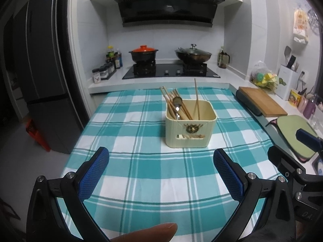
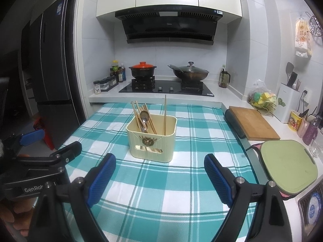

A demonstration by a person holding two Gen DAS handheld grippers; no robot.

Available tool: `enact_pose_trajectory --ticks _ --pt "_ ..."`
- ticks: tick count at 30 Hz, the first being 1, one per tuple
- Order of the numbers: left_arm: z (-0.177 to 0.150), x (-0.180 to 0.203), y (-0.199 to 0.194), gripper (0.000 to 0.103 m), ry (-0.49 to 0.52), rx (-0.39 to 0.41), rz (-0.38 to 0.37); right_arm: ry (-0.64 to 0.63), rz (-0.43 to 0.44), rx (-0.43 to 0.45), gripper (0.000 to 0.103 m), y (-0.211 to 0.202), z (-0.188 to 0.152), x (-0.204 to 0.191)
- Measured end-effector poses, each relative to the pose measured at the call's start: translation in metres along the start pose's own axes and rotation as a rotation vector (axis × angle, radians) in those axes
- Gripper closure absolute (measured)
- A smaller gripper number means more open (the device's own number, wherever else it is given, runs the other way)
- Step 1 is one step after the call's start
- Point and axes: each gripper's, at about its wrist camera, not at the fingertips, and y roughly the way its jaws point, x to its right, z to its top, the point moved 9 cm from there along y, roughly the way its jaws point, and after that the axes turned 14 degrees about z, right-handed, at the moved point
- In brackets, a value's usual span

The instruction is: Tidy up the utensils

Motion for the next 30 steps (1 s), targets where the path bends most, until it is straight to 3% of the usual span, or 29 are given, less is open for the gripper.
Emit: enact_pose_trajectory --ticks 14,30 --pt "0.002 -0.005 0.002 0.000 0.001 0.006 0.037 -0.002 -0.020 -0.001 0.012 -0.002 0.002 0.002" --pt "0.002 0.001 0.004 0.000 0.003 -0.009 0.021 -0.011 -0.053 -0.002 0.012 0.000 0.003 0.008"
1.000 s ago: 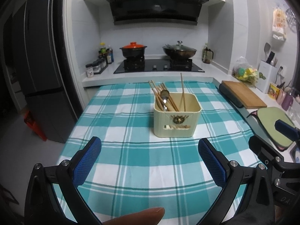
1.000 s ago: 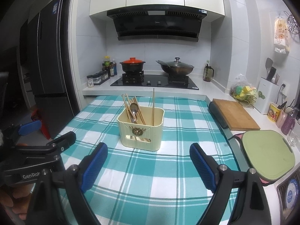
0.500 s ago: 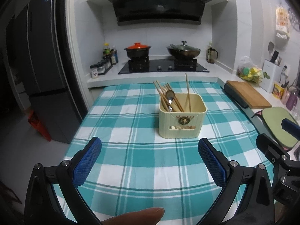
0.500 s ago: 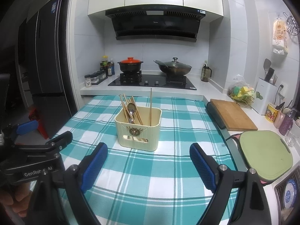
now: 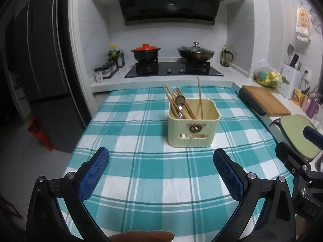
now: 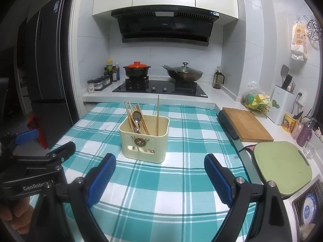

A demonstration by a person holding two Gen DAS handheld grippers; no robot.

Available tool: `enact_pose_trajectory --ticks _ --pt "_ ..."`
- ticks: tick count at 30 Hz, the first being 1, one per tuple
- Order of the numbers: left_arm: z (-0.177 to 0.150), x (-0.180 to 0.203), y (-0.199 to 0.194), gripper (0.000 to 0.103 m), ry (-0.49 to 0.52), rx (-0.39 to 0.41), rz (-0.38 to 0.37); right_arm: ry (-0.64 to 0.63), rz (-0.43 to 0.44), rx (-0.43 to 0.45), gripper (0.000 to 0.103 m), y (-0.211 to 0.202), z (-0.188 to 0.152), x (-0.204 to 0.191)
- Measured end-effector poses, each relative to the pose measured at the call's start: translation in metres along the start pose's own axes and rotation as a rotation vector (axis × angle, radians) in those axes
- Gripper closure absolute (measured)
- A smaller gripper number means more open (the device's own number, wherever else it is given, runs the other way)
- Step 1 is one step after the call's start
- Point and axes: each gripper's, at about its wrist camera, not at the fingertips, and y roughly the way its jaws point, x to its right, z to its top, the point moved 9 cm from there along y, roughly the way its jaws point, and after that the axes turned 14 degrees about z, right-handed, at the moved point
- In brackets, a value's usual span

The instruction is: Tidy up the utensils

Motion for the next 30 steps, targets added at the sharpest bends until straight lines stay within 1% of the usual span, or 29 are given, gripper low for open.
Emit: enact_pose_trajectory --ticks 30 --pt "-0.005 0.003 0.017 0.001 -0.005 -0.027 -0.005 -0.007 -0.009 -0.009 0.012 0.006 -0.002 0.002"
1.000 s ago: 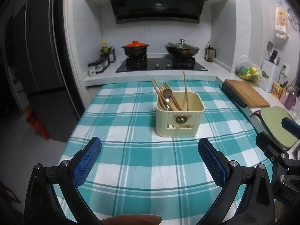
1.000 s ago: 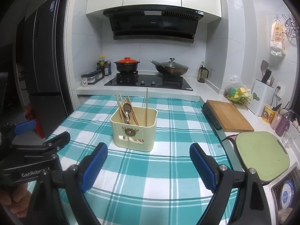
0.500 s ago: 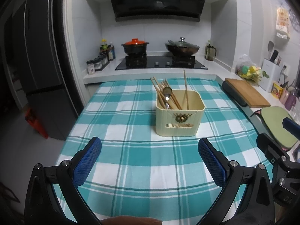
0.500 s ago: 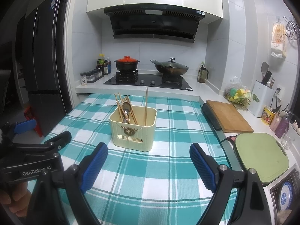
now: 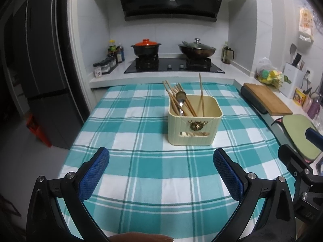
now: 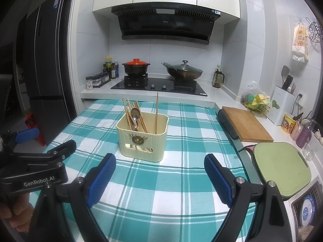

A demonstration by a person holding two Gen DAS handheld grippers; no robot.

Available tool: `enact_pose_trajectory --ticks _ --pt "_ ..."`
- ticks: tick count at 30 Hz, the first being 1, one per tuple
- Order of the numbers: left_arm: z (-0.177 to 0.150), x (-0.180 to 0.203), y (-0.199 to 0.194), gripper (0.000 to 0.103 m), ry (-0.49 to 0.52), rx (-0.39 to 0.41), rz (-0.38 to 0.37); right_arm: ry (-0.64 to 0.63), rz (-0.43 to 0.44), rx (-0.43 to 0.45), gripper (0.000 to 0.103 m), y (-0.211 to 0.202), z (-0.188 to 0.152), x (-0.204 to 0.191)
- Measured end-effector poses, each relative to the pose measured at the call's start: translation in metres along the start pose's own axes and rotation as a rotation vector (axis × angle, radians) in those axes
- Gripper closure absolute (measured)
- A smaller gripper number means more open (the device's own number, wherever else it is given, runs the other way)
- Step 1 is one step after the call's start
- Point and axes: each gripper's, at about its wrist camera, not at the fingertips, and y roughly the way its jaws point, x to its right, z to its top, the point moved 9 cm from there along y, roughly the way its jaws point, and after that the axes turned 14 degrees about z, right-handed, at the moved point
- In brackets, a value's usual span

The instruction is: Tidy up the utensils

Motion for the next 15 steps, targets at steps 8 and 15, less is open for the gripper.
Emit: enact_pose_trajectory --ticks 8,15 --pt "-0.002 0.001 0.004 0.000 0.007 -0.005 0.002 0.001 0.001 -0.005 0.012 0.002 -0.004 0.004" --pt "-0.001 0.001 0.002 0.001 -0.004 0.014 0.010 0.007 0.001 -0.011 0.012 0.005 -0.009 0.010"
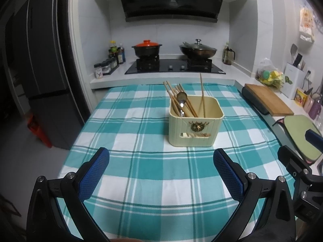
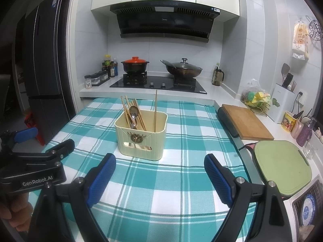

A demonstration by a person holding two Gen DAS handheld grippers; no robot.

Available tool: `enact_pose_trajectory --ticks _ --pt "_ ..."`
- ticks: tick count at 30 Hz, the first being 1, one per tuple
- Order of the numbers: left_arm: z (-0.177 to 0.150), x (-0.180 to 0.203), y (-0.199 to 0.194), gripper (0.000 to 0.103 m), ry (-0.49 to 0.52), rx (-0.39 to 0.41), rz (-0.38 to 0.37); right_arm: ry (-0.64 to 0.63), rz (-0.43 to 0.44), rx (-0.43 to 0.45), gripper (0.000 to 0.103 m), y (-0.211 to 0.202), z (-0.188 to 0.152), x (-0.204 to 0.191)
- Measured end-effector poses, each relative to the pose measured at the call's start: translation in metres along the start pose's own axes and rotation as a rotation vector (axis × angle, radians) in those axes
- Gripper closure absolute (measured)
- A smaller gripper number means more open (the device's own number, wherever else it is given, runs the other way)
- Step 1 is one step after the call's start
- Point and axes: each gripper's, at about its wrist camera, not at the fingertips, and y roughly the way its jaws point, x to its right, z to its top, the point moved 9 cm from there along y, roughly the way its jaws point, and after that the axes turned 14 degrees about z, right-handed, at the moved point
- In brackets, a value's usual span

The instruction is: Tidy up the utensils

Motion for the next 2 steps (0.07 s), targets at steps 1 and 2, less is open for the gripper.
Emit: enact_pose_trajectory --ticks 1,2 --pt "0.0006 0.0009 -0.0010 0.001 0.009 0.008 0.003 0.001 0.000 0.000 0.012 -0.0005 -0.0011 0.0013" --pt "0.0009 0.0016 -0.0022 0.001 0.020 0.016 0.006 0.002 -0.001 0.000 0.012 -0.0007 -0.0015 0.0024"
